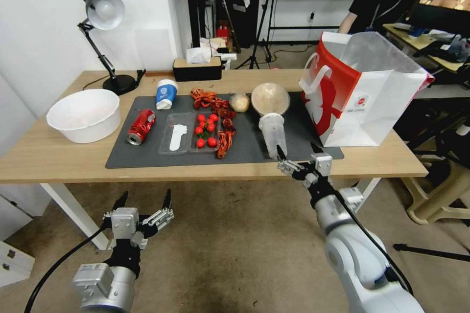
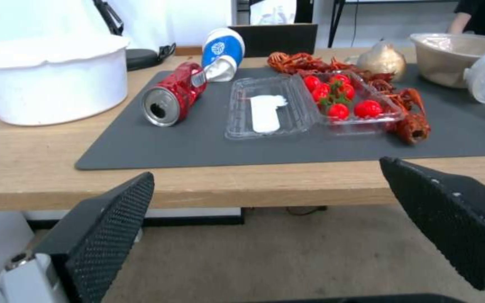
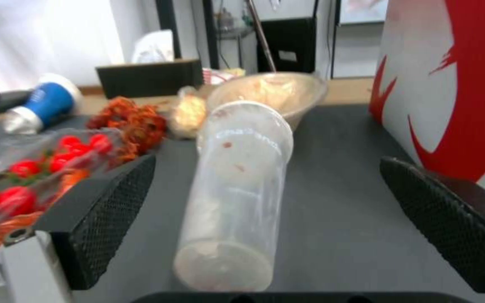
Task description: Pick up the trash from the table and place it into the takeout bag.
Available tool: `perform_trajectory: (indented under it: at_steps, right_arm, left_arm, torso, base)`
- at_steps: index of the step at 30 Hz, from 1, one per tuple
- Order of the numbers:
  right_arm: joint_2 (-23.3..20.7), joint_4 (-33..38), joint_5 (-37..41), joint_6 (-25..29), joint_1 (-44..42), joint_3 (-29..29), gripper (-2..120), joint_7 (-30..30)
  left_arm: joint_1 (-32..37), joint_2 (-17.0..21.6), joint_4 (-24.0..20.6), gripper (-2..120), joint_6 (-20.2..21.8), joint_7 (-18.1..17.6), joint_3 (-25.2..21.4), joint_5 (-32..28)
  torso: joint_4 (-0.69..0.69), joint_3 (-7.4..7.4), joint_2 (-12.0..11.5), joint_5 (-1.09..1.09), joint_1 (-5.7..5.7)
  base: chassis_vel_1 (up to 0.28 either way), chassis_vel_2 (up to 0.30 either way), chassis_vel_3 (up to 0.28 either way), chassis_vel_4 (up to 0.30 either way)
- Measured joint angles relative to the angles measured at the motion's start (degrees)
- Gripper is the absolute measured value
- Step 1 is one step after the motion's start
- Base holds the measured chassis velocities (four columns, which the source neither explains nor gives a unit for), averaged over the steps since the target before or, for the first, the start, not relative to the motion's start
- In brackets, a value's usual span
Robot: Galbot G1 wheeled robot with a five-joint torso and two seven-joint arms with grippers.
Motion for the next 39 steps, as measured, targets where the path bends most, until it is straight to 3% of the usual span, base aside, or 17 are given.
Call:
perform_trajectory:
  at_steps: [11,31,35,38,39]
  right_arm:
    - [-0.05,-9.86,5.05,-11.30,15.94,-6.91,100,10.37]
    - [1.94,-13.97,9.71,-22.45,22.26,-10.85,100,16.97]
    - [1.98,-14.31,10.58,-22.86,22.34,-10.84,93,17.09]
    - [2.00,-14.28,11.02,-23.12,22.02,-10.77,77,17.11]
    - [2.00,-14.28,11.02,-23.12,22.02,-10.77,77,17.11]
  left_arm:
    - [-0.57,0.29,0.97,100,-0.01,0.02,-1.04,-1.21]
    - [-1.33,0.50,1.56,100,-0.39,-0.04,-2.22,-2.43]
    - [-1.27,0.53,1.58,100,-0.64,-0.04,-2.39,-2.60]
    - [-1.30,0.57,1.65,100,-0.77,-0.04,-2.55,-2.81]
    - [-1.30,0.57,1.65,100,-0.77,-0.04,-2.55,-2.81]
  torso:
    - [0.00,-0.01,0.00,-0.01,-0.01]
    - [-0.02,-0.01,0.00,-0.02,-0.02]
    - [-0.02,-0.02,0.01,-0.02,-0.03]
    - [-0.01,-0.02,0.01,-0.02,-0.03]
    - [-0.01,-0.02,0.01,-0.02,-0.03]
  base:
    - [0.000,0.000,0.000,0.000]
    - [0.000,0.000,0.000,0.000]
    - [0.000,0.000,0.000,0.000]
    - [0.000,0.000,0.000,0.000]
    - [0.000,0.000,0.000,0.000]
